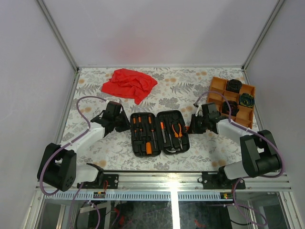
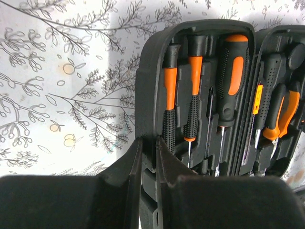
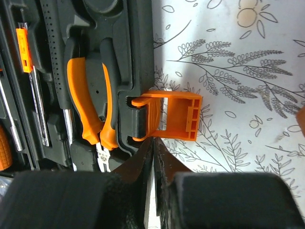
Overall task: Sort the tools into containers
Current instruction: Close the storage box at the center of the board.
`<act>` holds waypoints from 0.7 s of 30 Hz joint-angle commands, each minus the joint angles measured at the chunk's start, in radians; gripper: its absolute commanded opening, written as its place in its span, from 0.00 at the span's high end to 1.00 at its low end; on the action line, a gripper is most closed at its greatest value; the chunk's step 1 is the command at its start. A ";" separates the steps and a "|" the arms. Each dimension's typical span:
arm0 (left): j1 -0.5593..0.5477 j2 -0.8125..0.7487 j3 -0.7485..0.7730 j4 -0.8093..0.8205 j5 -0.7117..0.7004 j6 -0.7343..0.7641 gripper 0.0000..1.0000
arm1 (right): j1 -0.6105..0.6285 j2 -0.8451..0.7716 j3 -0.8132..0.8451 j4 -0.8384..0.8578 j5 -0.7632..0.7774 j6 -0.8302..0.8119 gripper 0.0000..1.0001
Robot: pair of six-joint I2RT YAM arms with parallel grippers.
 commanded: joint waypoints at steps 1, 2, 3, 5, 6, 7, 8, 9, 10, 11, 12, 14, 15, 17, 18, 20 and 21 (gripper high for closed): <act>-0.003 -0.026 0.067 0.032 0.042 0.017 1.00 | 0.009 0.002 0.017 0.072 -0.135 0.017 0.92; -0.004 -0.030 0.069 0.033 0.048 0.015 1.00 | 0.011 0.002 0.012 0.078 -0.141 0.023 0.92; -0.003 -0.033 0.070 0.035 0.057 0.012 1.00 | 0.013 0.002 0.011 0.080 -0.144 0.026 0.92; -0.003 -0.041 0.069 0.042 0.072 0.005 1.00 | 0.018 0.004 0.007 0.081 -0.143 0.028 0.92; -0.004 -0.045 0.070 0.044 0.078 0.001 1.00 | 0.021 0.006 0.005 0.082 -0.144 0.032 0.92; -0.004 -0.049 0.072 0.046 0.084 -0.002 1.00 | 0.024 0.008 0.005 0.084 -0.146 0.036 0.92; -0.005 -0.056 0.074 0.046 0.091 -0.006 1.00 | 0.030 0.010 0.004 0.088 -0.146 0.039 0.93; -0.006 -0.060 0.078 0.046 0.097 -0.009 1.00 | 0.036 0.012 0.005 0.091 -0.146 0.045 0.93; -0.007 -0.065 0.081 0.046 0.103 -0.011 1.00 | 0.046 0.014 0.005 0.094 -0.143 0.047 0.93; -0.008 -0.073 0.085 0.046 0.110 -0.014 1.00 | 0.055 0.017 0.005 0.099 -0.140 0.053 0.93; -0.011 -0.078 0.092 0.046 0.116 -0.016 1.00 | 0.066 0.021 0.005 0.105 -0.134 0.058 0.93; -0.016 -0.091 0.101 0.044 0.129 -0.021 0.98 | 0.087 0.033 0.008 0.114 -0.122 0.066 0.93; -0.019 -0.095 0.107 0.041 0.130 -0.024 0.97 | 0.102 0.041 0.013 0.114 -0.116 0.069 0.93; -0.021 -0.104 0.115 0.035 0.131 -0.027 0.92 | 0.118 0.047 0.015 0.122 -0.102 0.078 0.93; -0.023 -0.108 0.119 0.032 0.132 -0.030 0.89 | 0.123 0.048 0.014 0.128 -0.098 0.085 0.93; -0.026 -0.118 0.125 0.030 0.135 -0.034 0.84 | 0.128 0.044 0.010 0.137 -0.094 0.096 0.93; -0.027 -0.122 0.128 0.029 0.134 -0.036 0.82 | 0.131 0.043 0.008 0.141 -0.093 0.101 0.93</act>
